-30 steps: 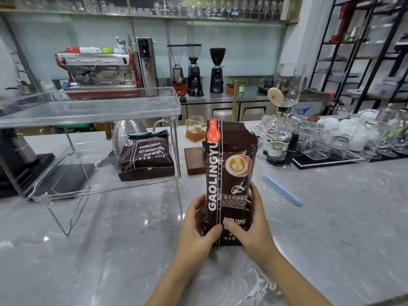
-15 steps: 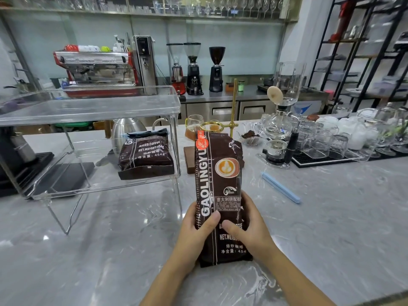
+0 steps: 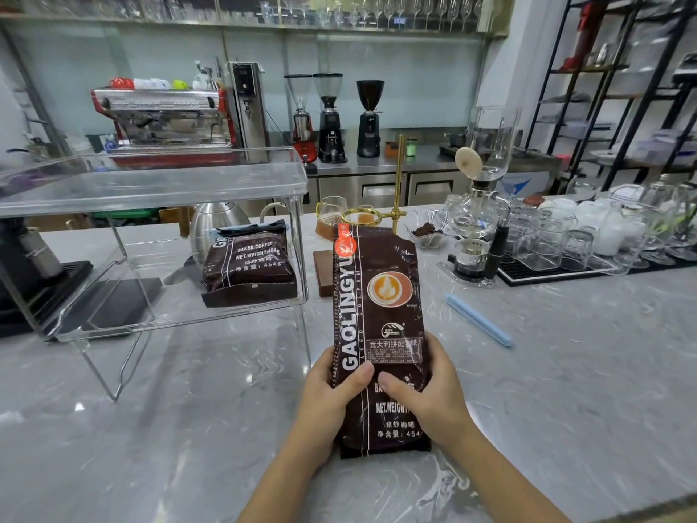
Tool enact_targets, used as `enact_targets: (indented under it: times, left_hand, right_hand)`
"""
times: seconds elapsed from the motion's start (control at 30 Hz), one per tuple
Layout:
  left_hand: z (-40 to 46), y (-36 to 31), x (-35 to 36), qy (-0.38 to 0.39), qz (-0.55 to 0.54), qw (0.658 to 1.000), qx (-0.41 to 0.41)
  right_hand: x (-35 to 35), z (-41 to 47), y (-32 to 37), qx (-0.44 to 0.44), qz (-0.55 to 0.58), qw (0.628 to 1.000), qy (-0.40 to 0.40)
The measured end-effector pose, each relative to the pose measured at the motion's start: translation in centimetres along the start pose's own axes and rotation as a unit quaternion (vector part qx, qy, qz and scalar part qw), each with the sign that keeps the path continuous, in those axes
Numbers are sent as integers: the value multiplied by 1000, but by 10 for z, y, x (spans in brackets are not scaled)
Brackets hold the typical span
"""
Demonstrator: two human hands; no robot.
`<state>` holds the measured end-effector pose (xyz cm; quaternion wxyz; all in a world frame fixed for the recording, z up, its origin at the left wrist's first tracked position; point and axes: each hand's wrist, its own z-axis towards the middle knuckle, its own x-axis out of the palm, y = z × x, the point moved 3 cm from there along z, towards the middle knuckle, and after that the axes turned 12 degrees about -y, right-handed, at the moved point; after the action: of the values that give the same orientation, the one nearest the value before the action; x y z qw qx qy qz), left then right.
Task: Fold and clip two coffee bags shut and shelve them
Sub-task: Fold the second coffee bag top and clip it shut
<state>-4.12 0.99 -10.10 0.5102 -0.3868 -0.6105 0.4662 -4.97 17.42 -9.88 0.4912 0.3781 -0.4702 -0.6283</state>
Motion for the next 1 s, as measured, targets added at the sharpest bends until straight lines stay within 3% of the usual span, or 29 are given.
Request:
enact_targets:
  times: [0.23,0.33,0.4,0.63,0.77,1.0]
  left_hand:
    - [-5,-2,1,35,-9,999,-33]
    - [-6,-2,2,56,-7,997,-54]
    - [-6,-2,1,58,-14,996,-67]
    - [-7,-8,0,37,-67,990,-118]
    - [-7,-7,1,28,-59,992,-112]
    - [-10,-5,4,50,-56,993,-94]
  right_hand:
    - [-4,1,4,17,56,997,-48]
    - [1,-1,4,109,176,978,-1]
    - [4,-2,3,152,198,968,38]
    - [8,-3,-1,179,114,976,48]
    - [8,-4,-3,149,20,988,24]
    - [8,-1,0,50,-14,997,-56]
